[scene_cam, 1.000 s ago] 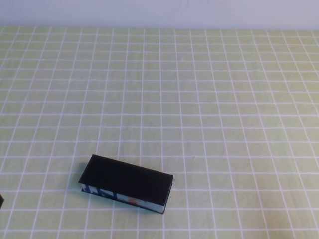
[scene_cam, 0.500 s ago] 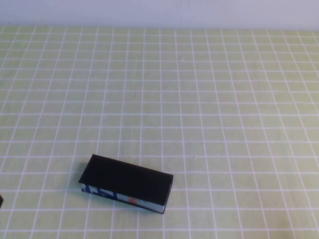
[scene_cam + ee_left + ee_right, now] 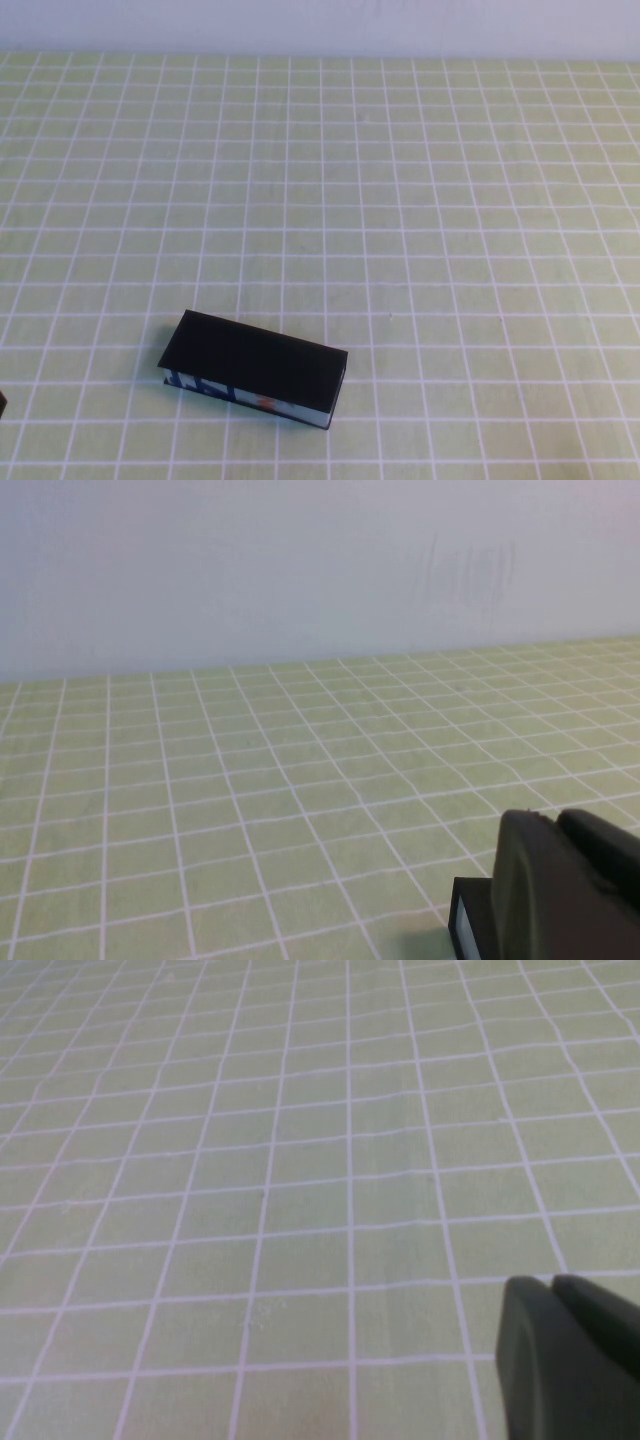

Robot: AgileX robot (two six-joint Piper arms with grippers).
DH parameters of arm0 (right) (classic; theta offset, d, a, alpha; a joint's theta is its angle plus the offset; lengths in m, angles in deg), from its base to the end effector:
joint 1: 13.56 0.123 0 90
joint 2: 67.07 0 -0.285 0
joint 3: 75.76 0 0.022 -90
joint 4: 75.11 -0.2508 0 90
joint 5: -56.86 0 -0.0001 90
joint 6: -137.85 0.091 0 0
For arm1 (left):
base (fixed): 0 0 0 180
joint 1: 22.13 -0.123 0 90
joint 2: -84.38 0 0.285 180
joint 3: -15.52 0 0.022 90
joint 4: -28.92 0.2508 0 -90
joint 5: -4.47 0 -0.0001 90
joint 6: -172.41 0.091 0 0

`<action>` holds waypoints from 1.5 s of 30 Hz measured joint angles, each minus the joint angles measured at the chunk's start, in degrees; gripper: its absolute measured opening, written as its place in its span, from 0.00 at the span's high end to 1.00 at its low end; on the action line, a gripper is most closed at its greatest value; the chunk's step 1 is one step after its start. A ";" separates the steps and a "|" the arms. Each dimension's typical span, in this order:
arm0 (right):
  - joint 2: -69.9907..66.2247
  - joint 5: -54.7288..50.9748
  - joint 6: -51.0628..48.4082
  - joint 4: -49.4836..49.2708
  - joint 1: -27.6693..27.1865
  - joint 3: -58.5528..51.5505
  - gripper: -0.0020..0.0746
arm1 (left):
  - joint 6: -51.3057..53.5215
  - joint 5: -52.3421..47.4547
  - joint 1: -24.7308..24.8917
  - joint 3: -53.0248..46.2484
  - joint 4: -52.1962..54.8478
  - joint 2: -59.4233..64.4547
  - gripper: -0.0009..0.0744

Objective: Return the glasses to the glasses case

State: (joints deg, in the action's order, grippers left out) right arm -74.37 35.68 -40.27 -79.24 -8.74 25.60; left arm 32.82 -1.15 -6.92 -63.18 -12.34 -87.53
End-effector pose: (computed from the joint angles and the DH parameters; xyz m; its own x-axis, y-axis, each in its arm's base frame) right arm 0.0525 0.0068 0.1721 -0.3019 0.0747 -0.9504 -0.0790 0.9915 0.1031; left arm 0.0542 -0.0209 0.1974 -0.0212 -0.0071 -0.9997 0.3239 0.9460 -0.0136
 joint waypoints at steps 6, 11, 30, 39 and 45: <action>0.00 0.00 0.00 0.00 0.00 0.00 0.99 | -0.64 0.64 0.00 0.00 2.28 0.00 0.99; 0.00 0.00 0.00 0.00 0.00 0.00 0.99 | -22.90 7.49 -2.20 0.00 24.11 0.00 0.99; 0.00 0.00 0.00 0.00 0.00 0.00 0.99 | -41.96 -16.71 -7.49 0.00 41.26 -0.94 0.99; 0.07 0.00 0.00 0.00 0.00 0.00 0.99 | -42.05 -16.93 -7.49 0.00 41.26 -0.94 0.99; 0.07 0.00 0.00 0.00 0.00 0.00 0.99 | -42.05 -16.93 -7.49 0.00 41.26 -0.94 0.99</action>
State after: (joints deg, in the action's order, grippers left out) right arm -74.30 35.68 -40.27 -79.24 -8.74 25.60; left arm -9.24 -18.08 -14.41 -63.18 28.92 -88.47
